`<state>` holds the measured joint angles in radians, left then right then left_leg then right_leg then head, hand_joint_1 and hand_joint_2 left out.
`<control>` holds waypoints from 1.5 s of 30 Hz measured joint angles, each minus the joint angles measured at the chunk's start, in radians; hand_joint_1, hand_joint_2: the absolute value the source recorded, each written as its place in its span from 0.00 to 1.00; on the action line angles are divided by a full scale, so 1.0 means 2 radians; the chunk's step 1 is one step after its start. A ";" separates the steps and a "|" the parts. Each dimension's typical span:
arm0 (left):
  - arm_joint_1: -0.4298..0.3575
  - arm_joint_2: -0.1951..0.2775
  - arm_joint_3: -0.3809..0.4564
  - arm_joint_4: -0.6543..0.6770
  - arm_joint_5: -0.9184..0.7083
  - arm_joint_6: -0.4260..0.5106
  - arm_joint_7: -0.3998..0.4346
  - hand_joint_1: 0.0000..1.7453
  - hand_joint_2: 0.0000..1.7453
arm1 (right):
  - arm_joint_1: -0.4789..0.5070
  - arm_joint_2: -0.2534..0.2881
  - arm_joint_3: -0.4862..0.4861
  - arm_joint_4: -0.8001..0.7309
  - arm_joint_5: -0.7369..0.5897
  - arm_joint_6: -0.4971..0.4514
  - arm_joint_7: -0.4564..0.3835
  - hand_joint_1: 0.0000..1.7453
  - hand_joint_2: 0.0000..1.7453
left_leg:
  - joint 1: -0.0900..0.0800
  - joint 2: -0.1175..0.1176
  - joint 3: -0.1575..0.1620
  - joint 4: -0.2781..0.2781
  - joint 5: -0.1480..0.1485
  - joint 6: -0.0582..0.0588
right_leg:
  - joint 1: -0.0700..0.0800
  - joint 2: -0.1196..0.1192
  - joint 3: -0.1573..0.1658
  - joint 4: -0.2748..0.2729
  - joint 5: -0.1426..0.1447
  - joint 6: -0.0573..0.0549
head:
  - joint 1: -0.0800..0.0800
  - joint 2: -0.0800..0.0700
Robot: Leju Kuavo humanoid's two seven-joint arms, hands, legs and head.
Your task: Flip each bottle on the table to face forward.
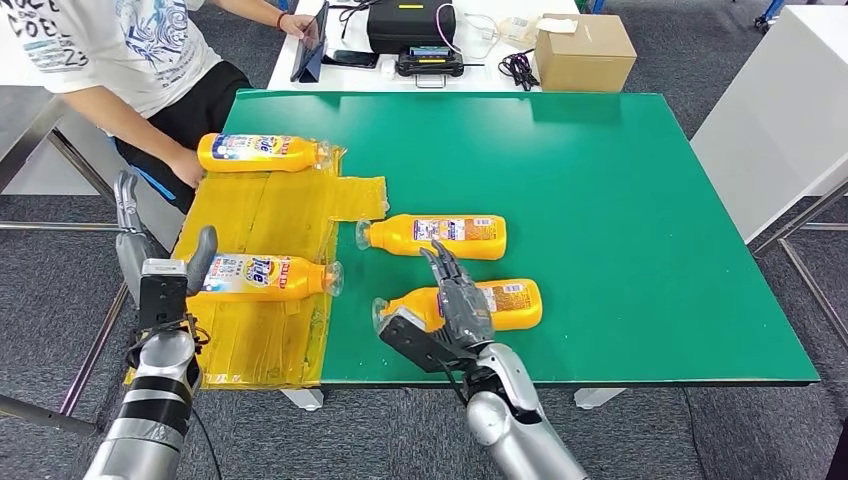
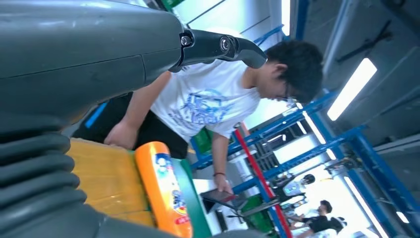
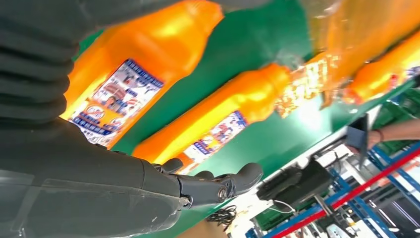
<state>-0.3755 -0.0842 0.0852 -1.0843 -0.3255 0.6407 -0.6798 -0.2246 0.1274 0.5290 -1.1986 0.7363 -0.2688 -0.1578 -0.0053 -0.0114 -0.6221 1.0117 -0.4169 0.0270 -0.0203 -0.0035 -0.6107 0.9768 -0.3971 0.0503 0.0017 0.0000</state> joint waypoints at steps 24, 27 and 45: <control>0.017 0.000 -0.028 -0.033 0.018 0.014 0.000 0.00 1.00 | -0.036 -0.074 -0.003 0.059 -0.008 0.106 0.040 0.00 1.00 | 0.000 0.000 0.000 0.000 0.000 0.000 | 0.000 0.000 0.000 0.000 0.000 0.000 | 0.000 0.000; 0.010 -0.001 -0.039 -0.020 0.021 0.006 0.000 0.00 1.00 | -0.049 -0.077 -0.002 0.077 -0.013 0.116 0.037 0.00 1.00 | 0.000 0.000 0.001 0.000 0.000 0.000 | 0.000 0.000 0.000 0.000 0.000 0.000 | 0.000 0.000; -0.019 -0.013 -0.068 0.044 0.038 -0.025 0.000 0.00 1.00 | -0.122 -0.101 0.023 0.155 -0.014 0.175 0.043 0.00 1.00 | 0.000 0.001 0.004 0.000 0.000 0.000 | 0.000 0.000 0.004 -0.001 0.000 0.000 | 0.000 0.000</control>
<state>-0.4144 -0.1103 -0.0517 -0.9955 -0.2497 0.5909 -0.6795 -0.4683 -0.0754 0.5740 -0.8896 0.7092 0.0816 -0.0723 -0.0058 -0.0103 -0.6132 1.0120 -0.4168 0.0277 -0.0206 -0.0031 -0.6025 0.9756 -0.3966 0.0509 0.0017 0.0000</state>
